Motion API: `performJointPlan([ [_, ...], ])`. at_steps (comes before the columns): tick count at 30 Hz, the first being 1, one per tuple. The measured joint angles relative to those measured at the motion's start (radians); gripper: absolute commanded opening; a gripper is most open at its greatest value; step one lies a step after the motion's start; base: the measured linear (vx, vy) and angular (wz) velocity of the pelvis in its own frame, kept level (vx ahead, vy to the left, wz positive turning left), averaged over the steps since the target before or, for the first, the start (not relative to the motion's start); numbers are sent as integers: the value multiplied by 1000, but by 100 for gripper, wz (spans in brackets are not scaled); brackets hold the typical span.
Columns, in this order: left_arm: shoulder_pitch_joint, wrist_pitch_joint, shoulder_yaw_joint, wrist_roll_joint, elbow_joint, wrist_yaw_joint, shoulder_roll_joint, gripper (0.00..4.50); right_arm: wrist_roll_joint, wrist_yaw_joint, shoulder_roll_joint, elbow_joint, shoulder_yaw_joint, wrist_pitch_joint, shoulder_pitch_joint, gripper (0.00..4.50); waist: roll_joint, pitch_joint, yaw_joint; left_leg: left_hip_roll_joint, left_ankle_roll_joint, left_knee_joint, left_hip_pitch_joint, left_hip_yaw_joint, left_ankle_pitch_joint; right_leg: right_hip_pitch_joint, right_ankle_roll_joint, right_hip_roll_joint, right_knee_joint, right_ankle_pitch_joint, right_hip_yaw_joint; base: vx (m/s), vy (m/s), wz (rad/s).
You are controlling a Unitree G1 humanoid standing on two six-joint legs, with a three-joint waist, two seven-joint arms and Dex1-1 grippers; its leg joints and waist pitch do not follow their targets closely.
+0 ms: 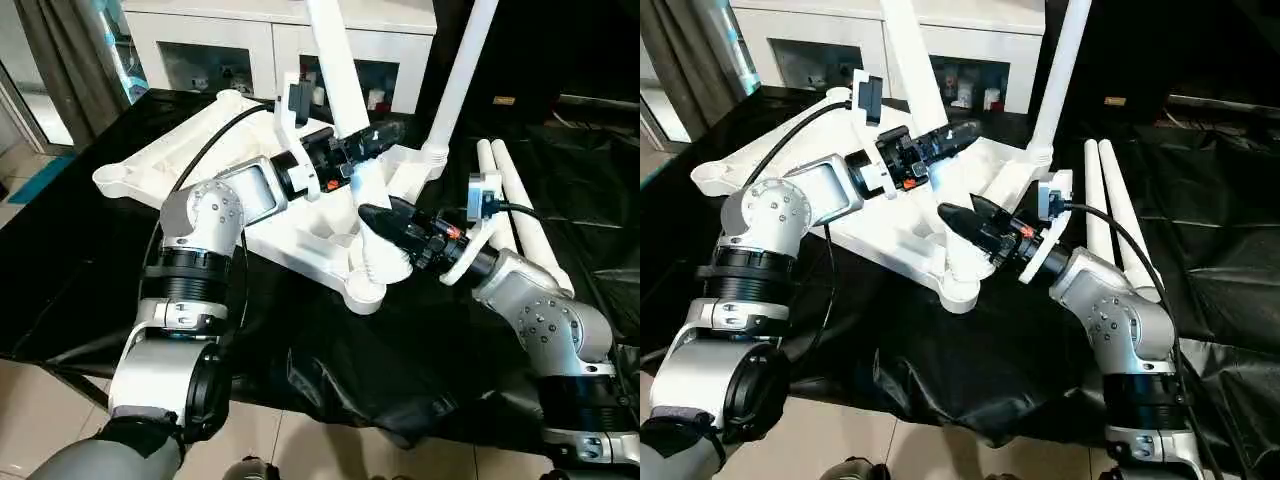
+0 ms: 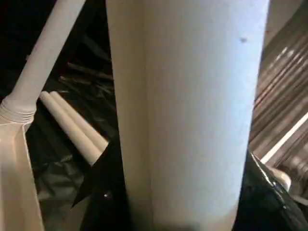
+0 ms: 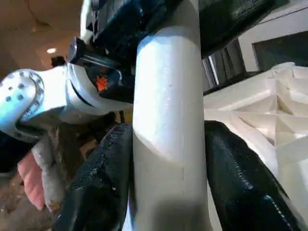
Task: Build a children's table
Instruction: Pick table leg
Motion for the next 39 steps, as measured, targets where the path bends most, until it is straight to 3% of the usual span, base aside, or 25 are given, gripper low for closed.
performJointPlan([
  [6, -3, -31, -75, 63, 0, -32, 17, 189, -25, 7, -65, 35, 30, 46, -39, 303, 0, 0, -1, 0, 0, 0, 0, 0, 0, 0, 0, 0, 0, 0, 0, 0, 0, 0],
  [13, -25, -53, -151, 98, 0, -105, 33, 189, -46, 87, -166, 54, 87, 138, -81, 305, 0, 0, 0, 0, 0, 0, 0, 0, 0, 0, 0, 0, 0, 0, 0, 0, 0, 0],
  [18, -25, -63, -183, 109, -9, -135, 36, 188, -66, 126, -176, 96, 137, 163, -86, 305, -1, 0, -1, 0, 0, 0, 0, 0, 0, 0, 0, 0, 0, 0, 0, 0, 0, 0],
  [39, -2, -69, -250, 132, -77, -222, 53, 188, -84, 226, -193, 144, 189, 193, -144, 305, -6, 1, 2, 0, 0, 2, 0, 0, 0, 0, 0, 0, 2, 0, 0, 0, 0, 0],
])
